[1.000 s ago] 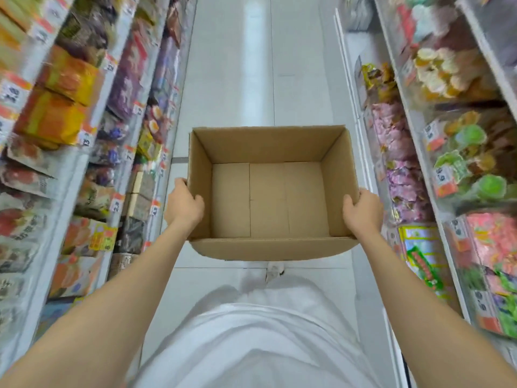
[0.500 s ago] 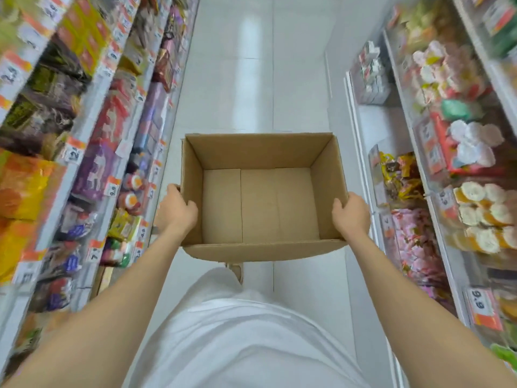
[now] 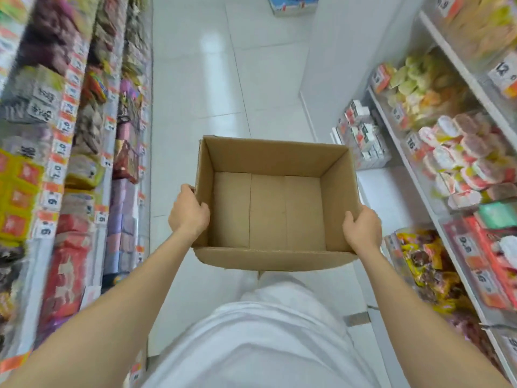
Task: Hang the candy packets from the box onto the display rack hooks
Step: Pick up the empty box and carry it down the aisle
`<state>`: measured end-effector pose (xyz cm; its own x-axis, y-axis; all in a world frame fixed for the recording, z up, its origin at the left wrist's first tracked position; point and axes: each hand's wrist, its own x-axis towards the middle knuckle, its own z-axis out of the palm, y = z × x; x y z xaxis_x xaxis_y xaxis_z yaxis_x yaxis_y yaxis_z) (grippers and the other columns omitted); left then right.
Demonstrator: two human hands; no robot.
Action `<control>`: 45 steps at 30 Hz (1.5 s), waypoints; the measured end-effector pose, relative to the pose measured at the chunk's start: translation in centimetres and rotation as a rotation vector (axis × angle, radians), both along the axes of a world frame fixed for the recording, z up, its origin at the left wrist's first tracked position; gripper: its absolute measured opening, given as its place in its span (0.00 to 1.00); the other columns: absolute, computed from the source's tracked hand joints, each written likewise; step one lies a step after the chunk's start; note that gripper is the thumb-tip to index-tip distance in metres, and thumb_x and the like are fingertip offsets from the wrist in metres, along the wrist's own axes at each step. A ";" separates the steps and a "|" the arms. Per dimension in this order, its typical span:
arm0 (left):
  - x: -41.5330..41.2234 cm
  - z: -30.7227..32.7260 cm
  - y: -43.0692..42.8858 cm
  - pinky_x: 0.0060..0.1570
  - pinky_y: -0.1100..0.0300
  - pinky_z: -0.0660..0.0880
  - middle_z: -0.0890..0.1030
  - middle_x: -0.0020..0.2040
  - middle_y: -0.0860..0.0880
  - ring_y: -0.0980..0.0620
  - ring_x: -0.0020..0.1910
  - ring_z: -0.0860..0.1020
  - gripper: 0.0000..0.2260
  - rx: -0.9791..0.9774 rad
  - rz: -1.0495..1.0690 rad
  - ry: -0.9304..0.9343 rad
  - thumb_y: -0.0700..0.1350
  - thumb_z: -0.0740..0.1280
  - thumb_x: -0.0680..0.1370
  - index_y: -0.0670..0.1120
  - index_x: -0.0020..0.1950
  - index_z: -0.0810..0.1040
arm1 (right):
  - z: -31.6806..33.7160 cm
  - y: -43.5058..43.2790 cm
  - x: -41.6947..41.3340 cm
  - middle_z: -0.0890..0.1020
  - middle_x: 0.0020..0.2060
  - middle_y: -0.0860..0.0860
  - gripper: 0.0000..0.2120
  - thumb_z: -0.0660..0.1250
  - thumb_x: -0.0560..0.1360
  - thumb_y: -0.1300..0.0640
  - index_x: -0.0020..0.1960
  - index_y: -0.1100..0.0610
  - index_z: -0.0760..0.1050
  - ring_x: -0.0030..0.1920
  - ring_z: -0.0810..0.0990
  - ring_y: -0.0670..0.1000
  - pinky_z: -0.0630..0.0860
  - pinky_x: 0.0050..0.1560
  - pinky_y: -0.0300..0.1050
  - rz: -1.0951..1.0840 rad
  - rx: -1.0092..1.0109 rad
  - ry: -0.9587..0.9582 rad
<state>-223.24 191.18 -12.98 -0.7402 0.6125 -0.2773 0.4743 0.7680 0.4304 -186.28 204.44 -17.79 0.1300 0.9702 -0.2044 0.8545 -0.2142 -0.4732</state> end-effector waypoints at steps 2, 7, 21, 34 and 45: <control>-3.6 0.1 6.0 0.46 0.46 0.76 0.77 0.51 0.46 0.41 0.47 0.77 0.11 0.002 0.004 0.004 0.41 0.66 0.80 0.46 0.60 0.67 | 0.4 6.6 -3.7 0.81 0.57 0.63 0.16 0.66 0.81 0.53 0.62 0.63 0.78 0.60 0.80 0.66 0.77 0.53 0.56 -0.007 -0.002 -0.002; -13.3 1.1 20.0 0.45 0.45 0.77 0.78 0.50 0.44 0.39 0.47 0.78 0.11 0.001 0.015 0.029 0.43 0.67 0.80 0.47 0.57 0.65 | 2.2 22.5 -13.6 0.82 0.58 0.60 0.18 0.64 0.82 0.51 0.65 0.62 0.76 0.59 0.80 0.64 0.79 0.54 0.55 0.042 -0.033 0.035; -36.9 -0.6 67.1 0.45 0.48 0.73 0.75 0.50 0.47 0.42 0.47 0.73 0.15 -0.058 -0.287 0.032 0.41 0.67 0.80 0.43 0.65 0.69 | -0.7 54.8 -36.1 0.81 0.41 0.55 0.11 0.66 0.81 0.54 0.44 0.60 0.76 0.42 0.81 0.59 0.75 0.37 0.48 -0.381 -0.050 0.142; -33.5 -11.4 103.0 0.39 0.50 0.71 0.78 0.46 0.47 0.41 0.44 0.77 0.14 -0.213 -0.930 0.070 0.42 0.68 0.78 0.48 0.58 0.66 | -14.5 64.7 -41.0 0.79 0.47 0.58 0.01 0.64 0.78 0.60 0.49 0.59 0.73 0.43 0.78 0.59 0.71 0.39 0.47 -1.060 -0.208 0.299; -27.3 -39.6 115.5 0.45 0.48 0.71 0.75 0.45 0.48 0.39 0.48 0.76 0.15 -0.385 -1.058 0.052 0.36 0.64 0.77 0.46 0.62 0.68 | -39.8 70.7 -43.3 0.80 0.53 0.58 0.14 0.61 0.80 0.60 0.65 0.59 0.71 0.51 0.78 0.61 0.78 0.50 0.55 -1.418 -0.443 0.371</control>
